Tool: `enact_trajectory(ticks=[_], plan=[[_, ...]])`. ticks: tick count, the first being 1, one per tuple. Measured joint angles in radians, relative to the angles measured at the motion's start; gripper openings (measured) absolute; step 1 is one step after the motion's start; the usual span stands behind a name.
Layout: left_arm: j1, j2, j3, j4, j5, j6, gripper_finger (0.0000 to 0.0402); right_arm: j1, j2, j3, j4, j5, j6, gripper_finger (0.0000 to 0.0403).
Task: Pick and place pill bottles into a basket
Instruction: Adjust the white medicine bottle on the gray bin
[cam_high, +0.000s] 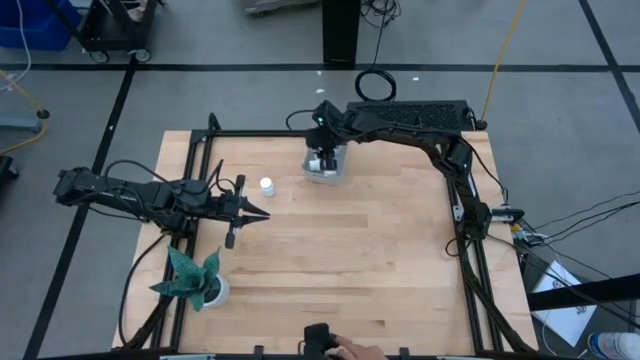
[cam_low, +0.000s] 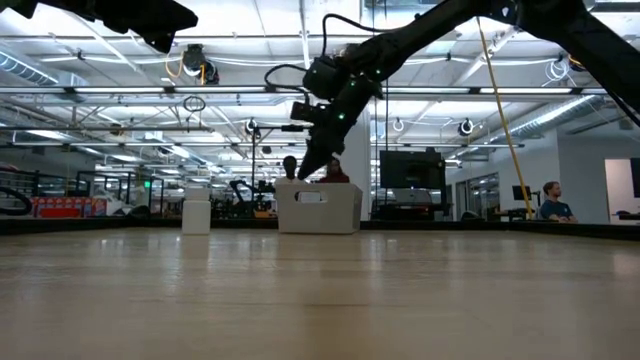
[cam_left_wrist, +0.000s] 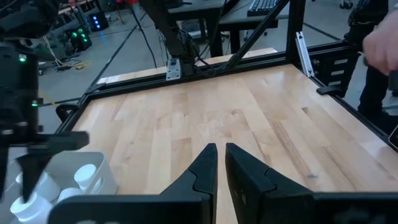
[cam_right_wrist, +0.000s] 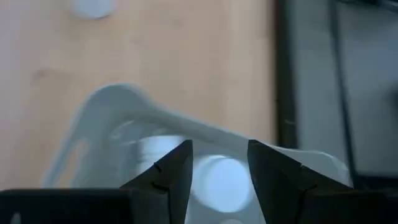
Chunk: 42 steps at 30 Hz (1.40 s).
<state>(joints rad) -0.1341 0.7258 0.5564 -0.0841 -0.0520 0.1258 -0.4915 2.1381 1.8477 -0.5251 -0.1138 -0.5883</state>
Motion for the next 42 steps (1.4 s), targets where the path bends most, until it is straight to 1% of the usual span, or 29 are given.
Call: enact_trajectory(ticks=[4, 6, 11, 14, 17, 19, 22, 25, 28, 30, 33, 35, 39, 42], plan=[[0.0, 0.0, 0.0, 0.0, -0.001, 0.008, 0.0035, 0.016, -0.006, 0.0, 0.048, 0.116, 0.155, 0.0145], [0.0, 0.0, 0.0, -0.001, -0.001, 0.002, 0.0035, 0.02, -0.011, 0.0, 0.017, 0.165, 0.226, 0.0144], [0.0, 0.0, 0.0, -0.003, 0.0, -0.005, 0.0035, 0.016, -0.011, 0.0, -0.092, 0.273, 0.279, 0.0146], [0.0, 0.0, 0.0, -0.008, 0.0, -0.002, 0.0035, 0.012, -0.02, 0.0, -0.152, 0.252, 0.318, 0.0148], [0.0, 0.0, 0.0, -0.017, -0.001, 0.0, 0.0035, 0.013, -0.046, 0.0, -0.207, 0.169, 0.31, 0.015], [0.0, 0.0, 0.0, -0.02, -0.001, 0.0, 0.0035, 0.013, -0.064, 0.001, -0.242, 0.139, 0.295, 0.015], [0.0, 0.0, 0.0, -0.031, -0.001, 0.004, 0.0035, 0.017, -0.068, 0.001, -0.3, 0.138, 0.241, 0.0149], [0.0, 0.0, 0.0, -0.028, -0.001, 0.006, 0.0035, 0.022, -0.06, 0.001, -0.303, 0.135, 0.192, 0.015], [0.0, 0.0, 0.0, -0.025, -0.001, 0.016, 0.0035, 0.031, -0.046, 0.021, -0.311, 0.188, 0.124, 0.0149], [0.001, 0.0, 0.0, -0.022, -0.002, 0.019, 0.0035, 0.037, -0.04, 0.044, -0.298, 0.2, 0.09, 0.0146], [0.005, 0.0, 0.0, -0.016, -0.002, 0.019, 0.0035, 0.038, -0.041, 0.079, -0.28, 0.191, 0.072, 0.014], [0.01, 0.0, 0.0, -0.017, -0.002, 0.019, 0.0035, 0.035, -0.043, 0.079, -0.291, 0.187, 0.069, 0.0135], [0.018, 0.0, 0.0, -0.017, -0.001, 0.023, 0.0035, 0.012, -0.037, 0.077, -0.305, 0.108, 0.075, 0.0128], [0.026, 0.0, 0.0, -0.021, -0.001, 0.026, 0.0035, 0.006, -0.021, 0.079, -0.307, 0.106, 0.074, 0.0124]])
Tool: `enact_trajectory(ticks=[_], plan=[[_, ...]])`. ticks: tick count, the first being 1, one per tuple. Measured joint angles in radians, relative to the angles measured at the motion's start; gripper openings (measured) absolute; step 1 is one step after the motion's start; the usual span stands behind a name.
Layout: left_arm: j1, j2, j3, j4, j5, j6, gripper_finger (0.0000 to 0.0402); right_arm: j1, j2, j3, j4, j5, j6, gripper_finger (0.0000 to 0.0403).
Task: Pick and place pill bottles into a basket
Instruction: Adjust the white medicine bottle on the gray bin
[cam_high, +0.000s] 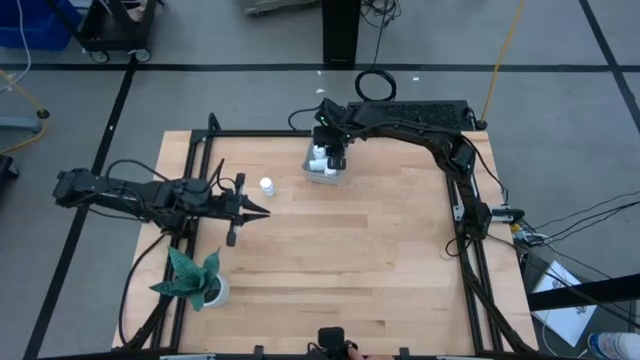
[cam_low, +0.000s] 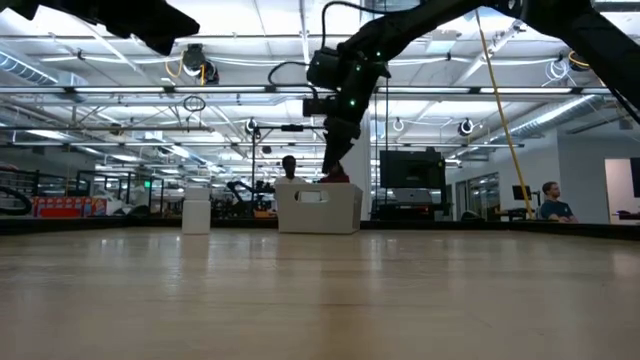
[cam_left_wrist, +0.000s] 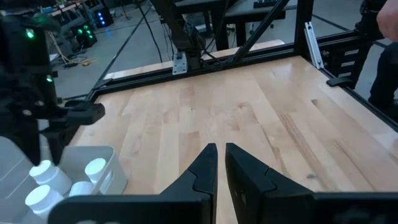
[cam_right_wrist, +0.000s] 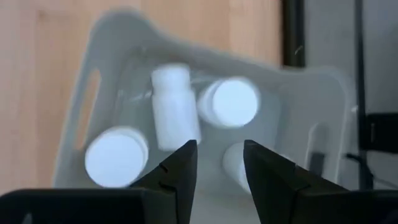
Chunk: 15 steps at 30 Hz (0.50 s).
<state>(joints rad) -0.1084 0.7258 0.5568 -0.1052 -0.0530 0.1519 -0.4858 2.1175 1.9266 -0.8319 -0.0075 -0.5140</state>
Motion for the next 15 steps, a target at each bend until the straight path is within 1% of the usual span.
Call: enact_trajectory(ticks=[4, 15], plan=[[0.008, 0.0, 0.0, -0.005, 0.001, 0.004, 0.0035, 0.0, 0.041, -0.003, -0.022, -0.045, -0.005, 0.0121], [0.011, 0.0, 0.0, -0.013, 0.001, 0.0, 0.0035, 0.006, 0.103, -0.002, -0.018, -0.02, -0.05, 0.0121]])
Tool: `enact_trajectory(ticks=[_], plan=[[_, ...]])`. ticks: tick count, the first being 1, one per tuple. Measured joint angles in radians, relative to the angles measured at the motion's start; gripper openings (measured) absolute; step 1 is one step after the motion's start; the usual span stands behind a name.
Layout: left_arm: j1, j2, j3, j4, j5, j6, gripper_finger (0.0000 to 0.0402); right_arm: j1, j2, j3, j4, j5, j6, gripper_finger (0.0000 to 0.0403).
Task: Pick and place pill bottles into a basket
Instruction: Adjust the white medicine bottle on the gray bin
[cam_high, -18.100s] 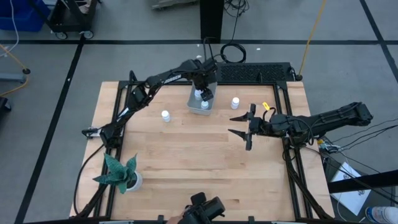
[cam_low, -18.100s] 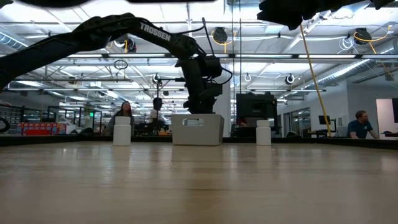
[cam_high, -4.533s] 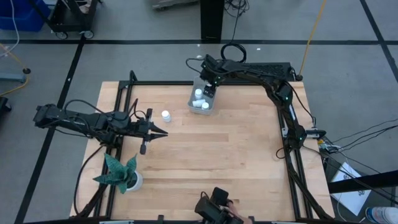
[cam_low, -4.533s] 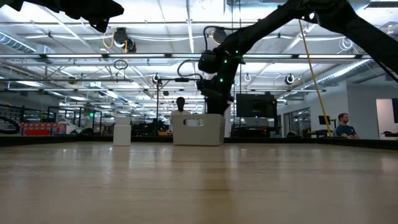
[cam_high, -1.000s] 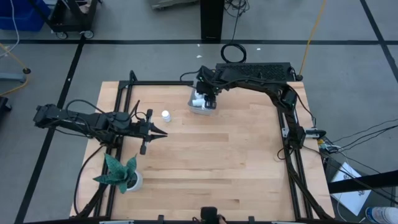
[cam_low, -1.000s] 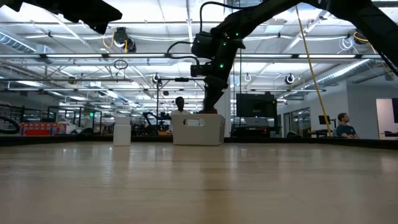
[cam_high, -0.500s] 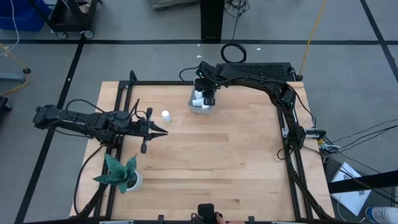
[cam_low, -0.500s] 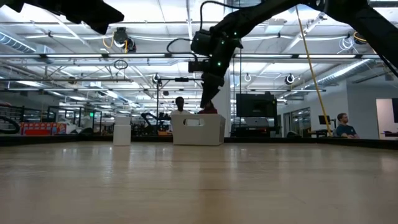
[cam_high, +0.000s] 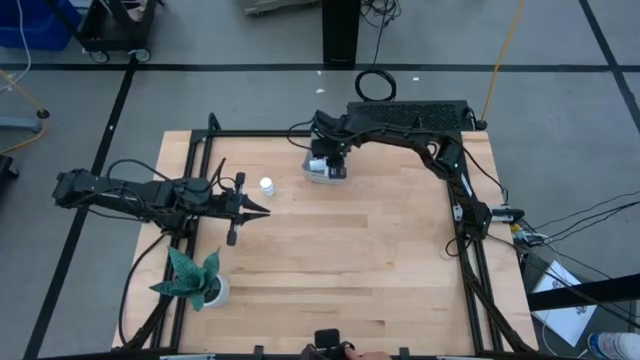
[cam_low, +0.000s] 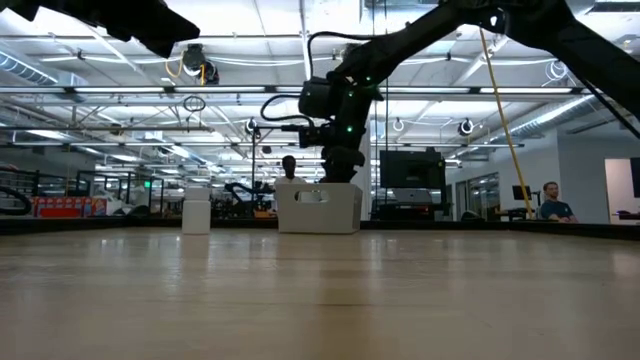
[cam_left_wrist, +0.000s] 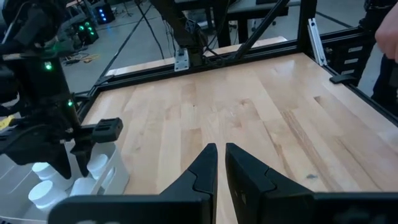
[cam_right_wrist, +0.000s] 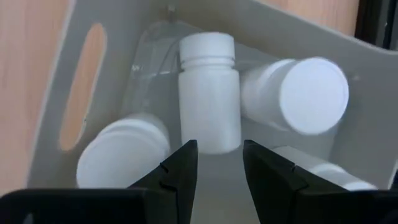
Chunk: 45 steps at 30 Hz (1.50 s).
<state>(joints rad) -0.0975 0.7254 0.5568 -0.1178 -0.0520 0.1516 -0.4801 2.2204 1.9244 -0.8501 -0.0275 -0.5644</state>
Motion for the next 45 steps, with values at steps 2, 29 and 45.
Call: enact_trajectory(ticks=[2, 29, 45], plan=[[0.0, 0.0, 0.0, -0.001, 0.001, 0.0, 0.0035, 0.0, 0.004, 0.0, 0.005, -0.002, -0.001, 0.0121], [0.0, 0.001, 0.0, -0.012, 0.001, -0.001, 0.0035, 0.008, 0.05, 0.003, 0.029, -0.049, -0.045, 0.0087], [0.0, 0.001, 0.0, -0.019, 0.001, -0.003, 0.0035, -0.058, 0.057, 0.002, -0.053, -0.003, -0.066, 0.0073]])
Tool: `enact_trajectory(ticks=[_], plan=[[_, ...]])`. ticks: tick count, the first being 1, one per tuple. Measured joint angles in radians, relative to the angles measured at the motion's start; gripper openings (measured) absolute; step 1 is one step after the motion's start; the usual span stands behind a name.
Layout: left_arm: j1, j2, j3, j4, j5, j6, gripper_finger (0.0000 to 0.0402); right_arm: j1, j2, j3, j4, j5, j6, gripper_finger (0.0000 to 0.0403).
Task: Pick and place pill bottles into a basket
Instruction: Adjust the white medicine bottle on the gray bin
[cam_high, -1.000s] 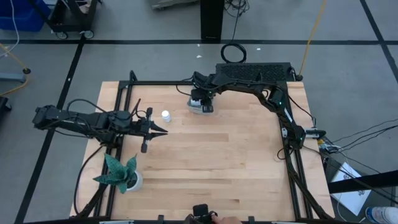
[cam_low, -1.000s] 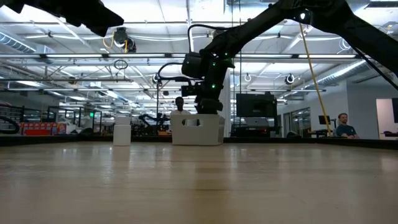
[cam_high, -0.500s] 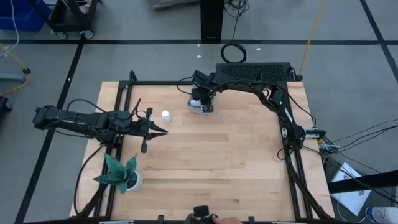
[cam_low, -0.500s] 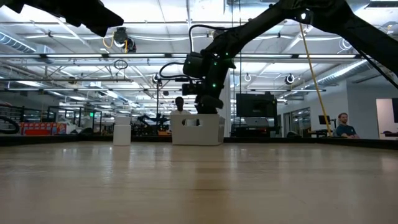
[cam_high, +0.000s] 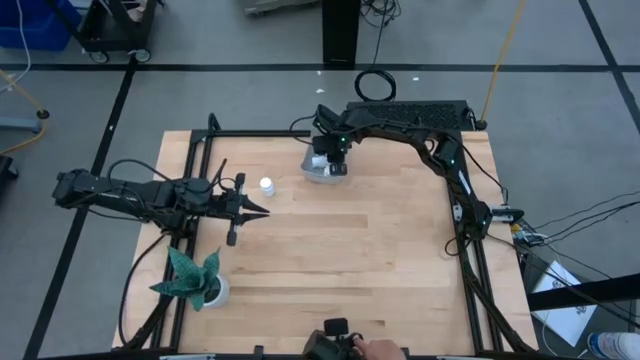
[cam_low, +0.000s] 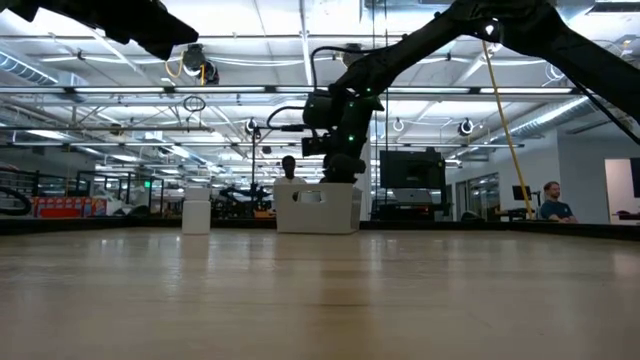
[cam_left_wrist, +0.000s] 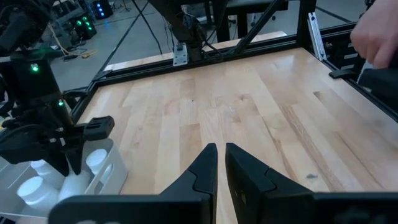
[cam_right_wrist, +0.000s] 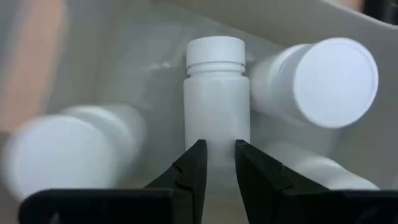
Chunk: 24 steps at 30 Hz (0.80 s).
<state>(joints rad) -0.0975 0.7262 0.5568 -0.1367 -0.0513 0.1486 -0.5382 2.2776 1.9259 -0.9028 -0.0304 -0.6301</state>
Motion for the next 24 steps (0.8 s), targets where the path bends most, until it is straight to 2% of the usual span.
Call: enact_trajectory(ticks=[14, 24], plan=[[0.0, 0.0, 0.0, -0.011, 0.0, 0.002, 0.0035, 0.015, -0.015, -0.002, 0.012, 0.041, -0.006, 0.0077], [0.0, 0.0, 0.0, -0.012, 0.0, 0.003, 0.0035, 0.034, -0.013, -0.003, 0.027, 0.056, -0.06, 0.0157]])
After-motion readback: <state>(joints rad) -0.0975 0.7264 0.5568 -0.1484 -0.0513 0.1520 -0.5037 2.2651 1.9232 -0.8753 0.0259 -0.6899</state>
